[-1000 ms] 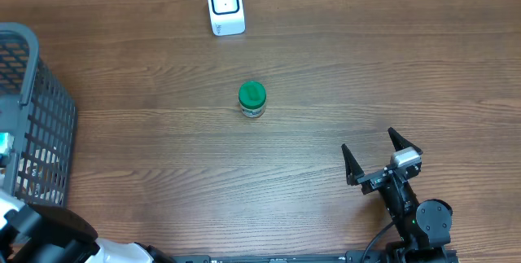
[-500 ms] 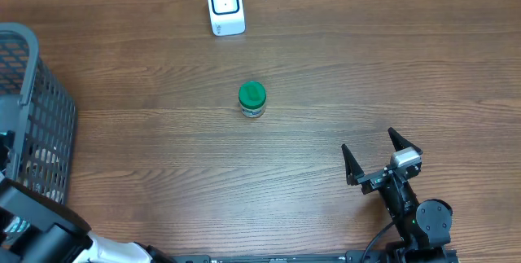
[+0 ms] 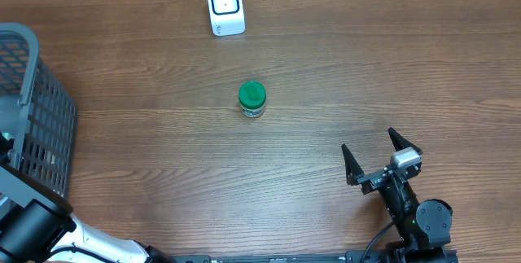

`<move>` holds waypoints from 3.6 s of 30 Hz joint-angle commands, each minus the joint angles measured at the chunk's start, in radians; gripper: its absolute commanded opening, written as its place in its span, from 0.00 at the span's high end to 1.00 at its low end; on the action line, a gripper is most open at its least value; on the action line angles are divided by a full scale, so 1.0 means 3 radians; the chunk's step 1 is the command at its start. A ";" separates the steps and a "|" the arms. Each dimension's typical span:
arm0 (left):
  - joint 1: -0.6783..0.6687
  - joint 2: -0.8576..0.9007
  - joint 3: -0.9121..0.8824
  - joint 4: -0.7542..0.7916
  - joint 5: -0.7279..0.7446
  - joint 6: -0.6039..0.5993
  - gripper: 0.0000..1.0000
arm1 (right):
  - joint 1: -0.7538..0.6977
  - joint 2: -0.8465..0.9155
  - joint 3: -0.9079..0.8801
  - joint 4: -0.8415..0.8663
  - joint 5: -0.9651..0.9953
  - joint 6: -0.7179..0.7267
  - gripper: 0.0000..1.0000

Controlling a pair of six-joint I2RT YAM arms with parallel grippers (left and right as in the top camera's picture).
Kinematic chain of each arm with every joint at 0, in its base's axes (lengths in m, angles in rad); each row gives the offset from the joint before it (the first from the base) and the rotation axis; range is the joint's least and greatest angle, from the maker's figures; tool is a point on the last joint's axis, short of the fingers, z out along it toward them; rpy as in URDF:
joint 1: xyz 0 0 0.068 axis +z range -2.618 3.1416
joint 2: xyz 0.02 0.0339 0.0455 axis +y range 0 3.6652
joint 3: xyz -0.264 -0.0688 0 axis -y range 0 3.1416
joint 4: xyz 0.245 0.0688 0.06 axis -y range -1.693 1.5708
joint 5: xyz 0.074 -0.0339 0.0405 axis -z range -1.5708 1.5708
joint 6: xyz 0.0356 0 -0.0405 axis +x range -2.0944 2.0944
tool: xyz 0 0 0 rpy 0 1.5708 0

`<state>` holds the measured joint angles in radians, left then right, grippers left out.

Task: Scan the item barcode
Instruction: 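Return the left gripper into the basket and grasp the snack bag, then carry the snack bag with the left gripper and drop it beside the jar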

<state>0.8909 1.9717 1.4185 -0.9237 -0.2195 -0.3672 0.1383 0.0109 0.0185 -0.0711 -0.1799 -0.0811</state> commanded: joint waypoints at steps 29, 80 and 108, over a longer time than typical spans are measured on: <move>0.0001 0.0470 0.1635 -0.1457 0.0207 -0.0008 0.96 | -0.0008 -0.0027 -0.0036 0.0015 -0.0017 0.0022 0.00; -0.4031 -0.0928 0.0872 -0.1539 -0.0038 0.0891 0.96 | -0.0008 -0.0027 -0.0036 0.0015 -0.0017 0.0022 0.00; -0.4213 -0.0907 -0.0053 -0.0282 0.0263 0.1377 0.30 | -0.0008 -0.0027 -0.0036 0.0015 -0.0017 0.0022 0.00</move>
<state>-0.3668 1.7187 1.3094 -0.9939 -0.1493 0.0521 0.1379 0.0109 0.0185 -0.0715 -0.1799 -0.0807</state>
